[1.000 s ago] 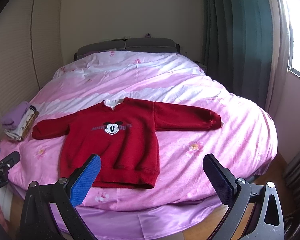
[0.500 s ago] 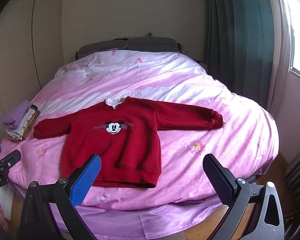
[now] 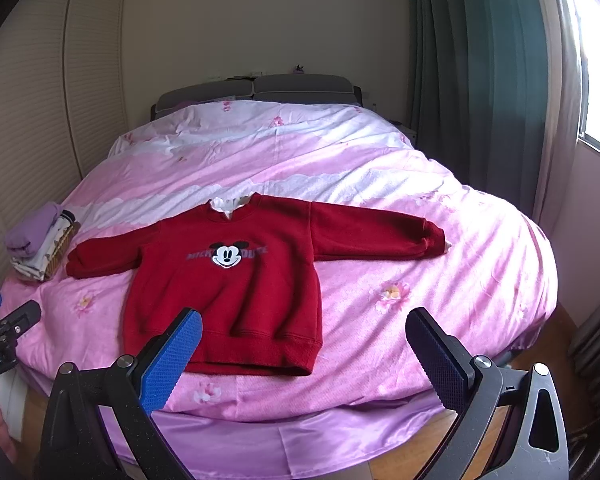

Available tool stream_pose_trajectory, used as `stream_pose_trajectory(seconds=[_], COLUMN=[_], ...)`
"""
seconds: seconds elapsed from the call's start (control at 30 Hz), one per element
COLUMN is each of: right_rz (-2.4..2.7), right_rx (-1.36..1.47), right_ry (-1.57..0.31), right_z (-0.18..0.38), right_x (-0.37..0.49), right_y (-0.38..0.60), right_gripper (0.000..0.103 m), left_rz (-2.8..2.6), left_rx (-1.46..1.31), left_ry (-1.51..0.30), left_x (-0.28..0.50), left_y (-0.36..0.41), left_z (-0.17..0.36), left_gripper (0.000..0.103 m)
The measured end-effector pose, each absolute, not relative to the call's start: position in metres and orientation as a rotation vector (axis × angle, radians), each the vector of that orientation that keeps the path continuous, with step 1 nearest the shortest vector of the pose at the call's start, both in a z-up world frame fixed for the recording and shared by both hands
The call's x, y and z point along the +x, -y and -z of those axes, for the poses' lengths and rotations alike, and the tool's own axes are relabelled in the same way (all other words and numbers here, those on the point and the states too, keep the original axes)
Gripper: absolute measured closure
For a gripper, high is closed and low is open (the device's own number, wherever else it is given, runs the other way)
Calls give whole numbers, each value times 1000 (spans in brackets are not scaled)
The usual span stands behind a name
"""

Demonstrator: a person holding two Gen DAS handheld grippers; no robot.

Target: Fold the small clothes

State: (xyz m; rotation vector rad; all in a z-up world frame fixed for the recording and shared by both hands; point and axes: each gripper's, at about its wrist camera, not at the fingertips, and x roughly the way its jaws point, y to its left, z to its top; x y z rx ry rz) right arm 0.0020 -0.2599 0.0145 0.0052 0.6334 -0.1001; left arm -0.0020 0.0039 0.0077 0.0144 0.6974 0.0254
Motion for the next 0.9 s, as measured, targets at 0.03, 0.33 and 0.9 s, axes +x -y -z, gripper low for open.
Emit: stream_pose_trajectory(seconds=[0.03,0.33,0.9], right_rz=[100,99,101], right_rx=[6,6,8], right_ry=[-632,-635,-634], right_z=[-14,-15,-13], right_x=[2,3,3], right_y=[260,259,258], right_gripper=[0,0,0], left_rz=[-25,-20,-19], left_rx=[16,13,11], left_ry=[-697,-699,-702], left_x=[-2,-2,-3], left_y=[-4,-5,-6], left_z=[-8,-8,-6], left_gripper=[0,0,0])
